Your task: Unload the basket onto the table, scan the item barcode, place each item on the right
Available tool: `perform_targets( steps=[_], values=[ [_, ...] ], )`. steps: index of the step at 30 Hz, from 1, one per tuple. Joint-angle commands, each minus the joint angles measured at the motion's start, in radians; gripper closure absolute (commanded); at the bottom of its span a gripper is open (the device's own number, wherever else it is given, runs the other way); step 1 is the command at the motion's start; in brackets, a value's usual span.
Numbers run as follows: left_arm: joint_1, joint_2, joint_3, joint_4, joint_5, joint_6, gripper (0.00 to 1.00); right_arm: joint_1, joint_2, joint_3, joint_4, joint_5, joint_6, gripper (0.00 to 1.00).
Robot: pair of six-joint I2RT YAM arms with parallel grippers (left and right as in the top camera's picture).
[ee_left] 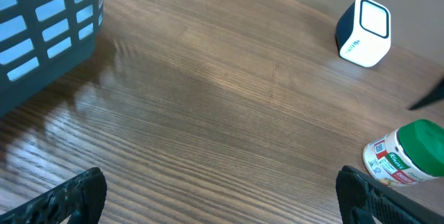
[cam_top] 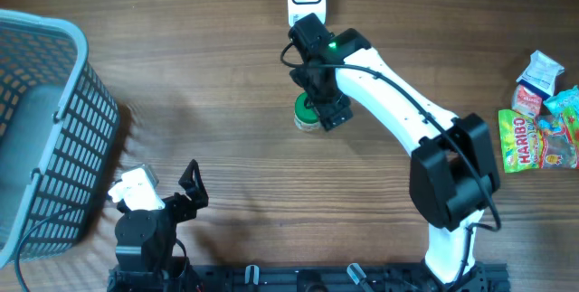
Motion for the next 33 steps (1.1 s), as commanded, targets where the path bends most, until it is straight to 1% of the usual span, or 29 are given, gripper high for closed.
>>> perform_targets(
  steps=[1, 2, 3, 5, 6, 7, 10, 12, 14, 15, 18, 19, 21, 22, 23, 25, 26, 27, 28, 29, 31, 32, 33],
  values=[
    [-0.002, -0.006, -0.003, 0.003, 0.012, -0.005, 0.0, 0.006, 0.078, -0.064, 0.088, -0.123, -0.091, 0.0],
    [-0.002, -0.006, -0.003, 0.003, 0.012, -0.005, 0.0, 0.006, 0.091, -0.071, 0.099, -0.129, -0.091, 0.01],
    [-0.002, -0.006, -0.003, 0.003, 0.013, -0.005, 0.0, 0.006, 0.098, -0.075, 0.101, -0.128, -0.091, 0.04],
    [-0.002, -0.006, -0.003, 0.003, 0.012, -0.005, 0.0, 0.006, 0.112, -0.076, 0.093, -0.088, -0.108, 0.16],
    [-0.002, -0.006, -0.003, 0.003, 0.012, -0.005, 0.0, 0.006, 0.113, -0.076, 0.093, -0.06, -0.14, 0.21],
    [-0.002, -0.006, -0.003, 0.003, 0.012, -0.005, 0.0, 0.006, 0.112, -0.076, 0.093, -0.042, -0.169, 0.24],
    [-0.002, -0.006, -0.003, 0.003, 0.012, -0.005, 0.0, 0.006, 0.112, -0.076, 0.092, -0.023, -0.322, 0.31],
    [-0.002, -0.006, -0.003, 0.003, 0.013, -0.005, 0.0, 0.006, 0.111, -0.074, 0.091, -0.023, -0.449, 0.32],
    [-0.002, -0.006, -0.003, 0.003, 0.012, -0.005, 0.0, 0.006, 0.111, -0.065, 0.094, -0.023, -0.593, 0.32],
    [-0.002, -0.006, -0.003, 0.003, 0.012, -0.005, 0.0, 0.006, 0.111, -0.056, 0.099, -0.022, -0.712, 0.32],
    [-0.002, -0.006, -0.003, 0.003, 0.013, -0.005, 0.0, 0.006, 0.111, -0.007, 0.069, -0.023, -1.142, 0.32],
    [-0.002, -0.006, -0.003, 0.003, 0.012, -0.005, 0.0, 0.007, 0.111, 0.014, 0.037, -0.023, -1.266, 0.28],
    [-0.002, -0.006, -0.003, 0.003, 0.012, -0.005, 0.0, 0.007, 0.11, 0.039, 0.007, -0.022, -1.441, 0.22],
    [-0.002, -0.006, -0.003, 0.003, 0.012, -0.005, 0.0, 0.007, 0.109, 0.046, 0.005, -0.022, -1.525, 0.2],
    [-0.002, -0.006, -0.003, 0.003, 0.012, -0.005, 0.0, 0.007, 0.109, 0.05, 0.006, -0.022, -1.569, 0.17],
    [-0.002, -0.006, -0.003, 0.003, 0.012, -0.005, 0.0, 0.007, 0.109, 0.061, 0.006, -0.022, -1.635, 0.13],
    [-0.002, -0.006, -0.003, 0.003, 0.012, -0.005, 0.0, 0.007, 0.109, 0.066, 0.005, -0.021, -1.637, 0.08],
    [-0.002, -0.006, -0.003, 0.003, 0.012, -0.005, 0.0, 0.007, 0.109, 0.072, 0.005, -0.022, -1.636, 0.05],
    [-0.002, -0.006, -0.003, 0.003, 0.012, -0.005, 0.0, 0.007, 0.109, 0.084, -0.002, -0.023, -1.628, 0.05],
    [-0.002, -0.006, -0.003, 0.003, 0.012, -0.005, 0.0, 0.007, 0.109, 0.098, -0.014, -0.023, -1.609, 0.0],
    [-0.002, -0.006, -0.003, 0.003, 0.012, -0.005, 0.0, 0.007, 0.107, 0.148, -0.058, -0.023, -1.524, 0.0],
    [-0.002, -0.006, -0.003, 0.003, 0.012, -0.005, 0.0, 0.008, 0.104, 0.211, -0.118, -0.024, -1.395, 0.0],
    [-0.002, -0.006, -0.003, 0.003, 0.013, -0.005, 0.0, 0.008, 0.1, 0.245, -0.151, -0.033, -1.307, 0.0]
  ],
)
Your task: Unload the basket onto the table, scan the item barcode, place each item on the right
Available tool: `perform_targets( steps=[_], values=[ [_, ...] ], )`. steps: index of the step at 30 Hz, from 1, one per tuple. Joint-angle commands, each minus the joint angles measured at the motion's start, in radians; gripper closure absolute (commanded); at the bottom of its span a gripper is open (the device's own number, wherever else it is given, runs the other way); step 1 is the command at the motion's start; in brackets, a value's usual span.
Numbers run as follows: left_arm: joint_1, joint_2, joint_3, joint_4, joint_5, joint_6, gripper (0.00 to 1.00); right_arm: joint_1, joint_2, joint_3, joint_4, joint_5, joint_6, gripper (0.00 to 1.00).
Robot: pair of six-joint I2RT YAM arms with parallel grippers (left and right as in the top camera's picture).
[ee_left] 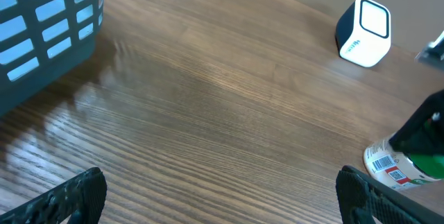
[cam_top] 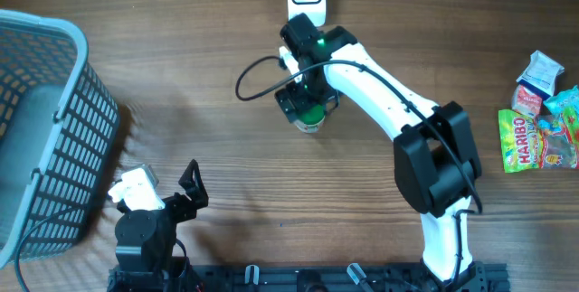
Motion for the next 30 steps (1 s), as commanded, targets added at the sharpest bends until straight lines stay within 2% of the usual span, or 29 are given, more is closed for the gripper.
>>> perform_targets(
  steps=[1, 4, 6, 9, 11, 13, 22, 30],
  values=[
    [-0.002, -0.006, -0.003, 0.003, 0.012, -0.005, 0.0, 0.003, 0.0, 0.159, -0.105, -0.021, 0.327, 0.0],
    [-0.002, -0.006, -0.003, 0.003, 0.012, -0.005, 0.0, 0.003, -0.014, 0.234, -0.174, -0.053, 0.567, 0.0],
    [-0.002, -0.006, -0.003, 0.003, 0.012, -0.005, 0.0, 0.0, -0.027, 0.238, -0.237, -0.066, 0.874, 0.0],
    [-0.002, -0.006, -0.003, 0.003, 0.012, -0.005, 0.0, -0.002, -0.027, 0.235, -0.33, -0.098, 1.26, 0.0],
    [-0.002, -0.006, -0.003, 0.003, 0.013, -0.005, 0.0, -0.002, -0.027, 0.22, -0.338, -0.071, 1.435, 0.0],
    [-0.002, -0.006, -0.003, 0.003, 0.013, -0.005, 0.0, -0.001, -0.024, 0.205, -0.329, -0.071, 1.54, 0.0],
    [-0.002, -0.006, -0.003, 0.003, 0.012, -0.005, 0.0, -0.001, 0.019, 0.101, -0.174, -0.056, 1.667, 0.0],
    [-0.002, -0.006, -0.003, 0.003, 0.012, -0.005, 0.0, 0.0, 0.025, -0.009, -0.051, -0.056, 1.666, 0.0]
  ],
)
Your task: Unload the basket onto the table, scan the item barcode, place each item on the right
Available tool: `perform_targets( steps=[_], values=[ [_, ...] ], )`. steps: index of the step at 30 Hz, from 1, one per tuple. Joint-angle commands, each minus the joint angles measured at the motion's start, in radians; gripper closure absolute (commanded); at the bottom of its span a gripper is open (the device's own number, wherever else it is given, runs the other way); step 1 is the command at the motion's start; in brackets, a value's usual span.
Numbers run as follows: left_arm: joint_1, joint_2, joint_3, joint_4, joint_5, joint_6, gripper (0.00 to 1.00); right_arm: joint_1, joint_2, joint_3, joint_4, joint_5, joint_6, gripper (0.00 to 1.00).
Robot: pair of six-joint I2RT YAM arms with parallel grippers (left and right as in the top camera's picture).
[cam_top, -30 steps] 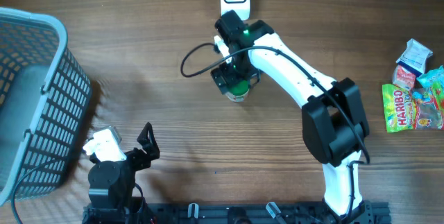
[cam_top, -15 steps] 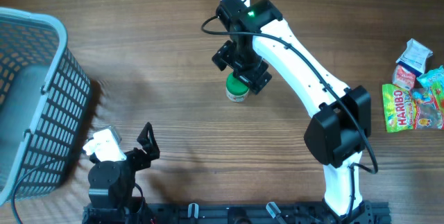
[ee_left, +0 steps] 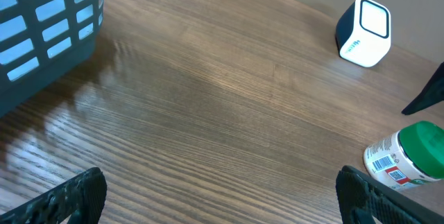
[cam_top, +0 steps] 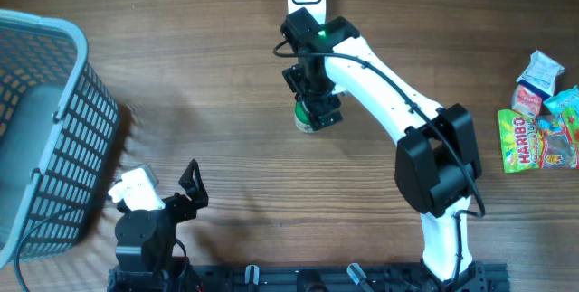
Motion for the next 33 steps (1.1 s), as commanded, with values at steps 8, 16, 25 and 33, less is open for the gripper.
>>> perform_targets(
  steps=[8, 16, 25, 33],
  values=[
    [-0.002, -0.007, -0.003, 0.003, 0.012, -0.005, 0.0, -0.007, 0.025, -0.209, 0.243, 0.014, 0.064, 0.0],
    [-0.002, -0.007, -0.003, 0.003, 0.013, -0.005, 0.0, -0.008, 0.025, -0.246, 0.276, 0.017, 0.039, 0.12],
    [-0.002, -0.007, -0.003, 0.003, 0.012, -0.005, 0.0, -0.008, 0.024, -0.246, 0.284, 0.057, -0.256, 0.35],
    [-0.002, -0.007, -0.003, 0.003, 0.013, -0.005, 0.0, -0.008, 0.022, -0.209, 0.348, -0.223, -0.867, 0.4]
  ],
)
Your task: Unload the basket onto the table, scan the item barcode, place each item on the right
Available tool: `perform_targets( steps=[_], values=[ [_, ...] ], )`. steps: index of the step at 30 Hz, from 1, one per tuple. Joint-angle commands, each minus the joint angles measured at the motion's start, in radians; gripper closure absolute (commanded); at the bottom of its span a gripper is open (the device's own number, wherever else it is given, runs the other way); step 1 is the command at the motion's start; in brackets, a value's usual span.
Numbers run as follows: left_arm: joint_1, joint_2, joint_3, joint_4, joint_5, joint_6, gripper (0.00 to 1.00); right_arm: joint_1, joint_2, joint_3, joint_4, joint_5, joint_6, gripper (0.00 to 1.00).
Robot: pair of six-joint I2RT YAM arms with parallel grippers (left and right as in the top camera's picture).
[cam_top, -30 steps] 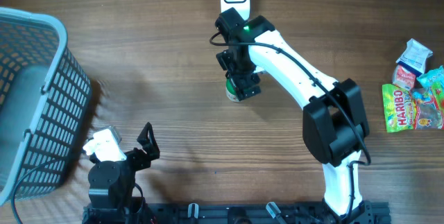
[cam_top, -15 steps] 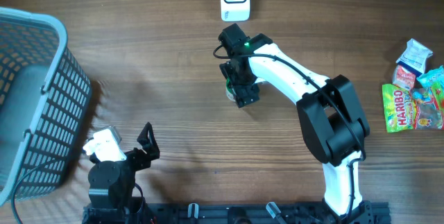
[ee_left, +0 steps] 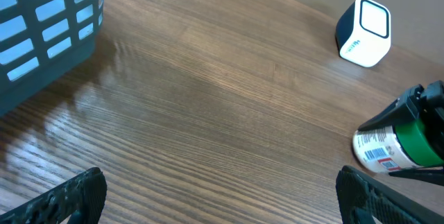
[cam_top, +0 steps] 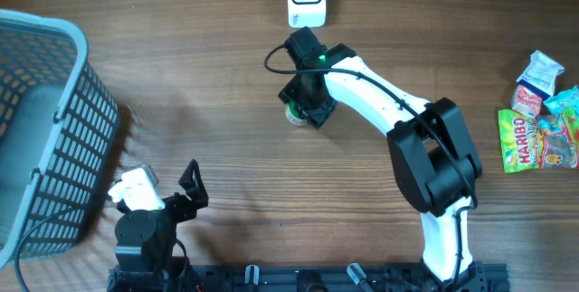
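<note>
The item is a small jar with a green lid and a white label. It lies on its side with a barcode showing in the left wrist view. My right gripper is shut on it, black fingers on either side of the lid. Overhead, only the jar's white end shows past the gripper. The white scanner stands at the table's far edge, just beyond the jar. My left gripper is open and empty, low at the near left.
A grey-blue mesh basket stands at the left edge, and its corner shows in the left wrist view. Several snack packets lie at the far right. Bare wooden table lies between the basket and the jar.
My right gripper has come down around the jar's lid and shut on it. The jar has shifted slightly left and toward the scanner. My left arm has not moved.
First my right gripper hung over the lying jar, whose barcode did not show. Then it was on the jar and the barcode faced the left wrist camera. Then it stood just off the jar. Now it grips the lid, barcode still showing.
</note>
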Motion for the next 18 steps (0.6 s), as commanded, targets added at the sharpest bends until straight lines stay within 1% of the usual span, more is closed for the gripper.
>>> perform_targets(
  steps=[1, 5, 7, 12, 18],
  values=[
    [-0.002, -0.007, -0.003, 0.003, 0.012, -0.005, 0.0, -0.003, 0.019, 0.036, -0.036, -0.217, -0.386, 0.4],
    [-0.002, -0.007, -0.003, 0.003, 0.012, -0.005, 0.0, -0.003, 0.003, 0.06, -0.113, -0.398, -0.56, 0.4],
    [-0.002, -0.007, -0.003, 0.003, 0.012, -0.005, 0.0, -0.004, -0.002, 0.06, -0.157, -0.465, -0.607, 0.39],
    [-0.002, -0.007, -0.003, 0.003, 0.012, -0.005, 0.0, -0.013, -0.007, 0.06, -0.308, -0.497, -0.687, 0.39],
    [-0.002, -0.007, -0.003, 0.003, 0.012, -0.005, 0.0, -0.019, -0.008, 0.06, -0.443, -0.544, -0.827, 0.39]
  ],
)
